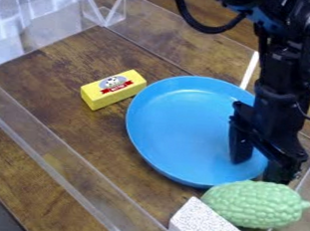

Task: Put the green object in the blue tray

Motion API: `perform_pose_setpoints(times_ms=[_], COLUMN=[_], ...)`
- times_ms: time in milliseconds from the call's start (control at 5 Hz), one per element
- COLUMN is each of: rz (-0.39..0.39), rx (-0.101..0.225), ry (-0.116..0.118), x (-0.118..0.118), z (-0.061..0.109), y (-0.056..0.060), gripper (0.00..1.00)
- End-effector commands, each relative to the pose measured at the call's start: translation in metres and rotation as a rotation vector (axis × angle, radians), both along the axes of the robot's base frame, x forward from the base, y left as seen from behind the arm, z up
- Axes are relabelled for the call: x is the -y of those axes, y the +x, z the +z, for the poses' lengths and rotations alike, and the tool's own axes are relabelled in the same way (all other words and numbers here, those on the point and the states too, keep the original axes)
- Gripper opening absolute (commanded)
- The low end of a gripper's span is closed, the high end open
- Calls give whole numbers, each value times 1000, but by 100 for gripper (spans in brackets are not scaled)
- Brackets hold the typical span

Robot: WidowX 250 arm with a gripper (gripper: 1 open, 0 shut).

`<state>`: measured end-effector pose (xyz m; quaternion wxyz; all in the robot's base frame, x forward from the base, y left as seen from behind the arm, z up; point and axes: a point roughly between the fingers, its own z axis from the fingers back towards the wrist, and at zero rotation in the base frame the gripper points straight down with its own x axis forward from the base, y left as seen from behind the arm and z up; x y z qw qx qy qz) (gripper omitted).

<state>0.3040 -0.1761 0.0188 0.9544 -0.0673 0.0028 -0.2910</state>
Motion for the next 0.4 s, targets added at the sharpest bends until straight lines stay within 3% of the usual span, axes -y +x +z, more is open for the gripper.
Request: perform_pose_setpoints(times_ms=[0, 200], rz=[-31, -36], rx=[-43, -49], ry=[8, 0], x=[-1, -1], z=[-8, -8], y=[-16, -17], gripper=[100, 100])
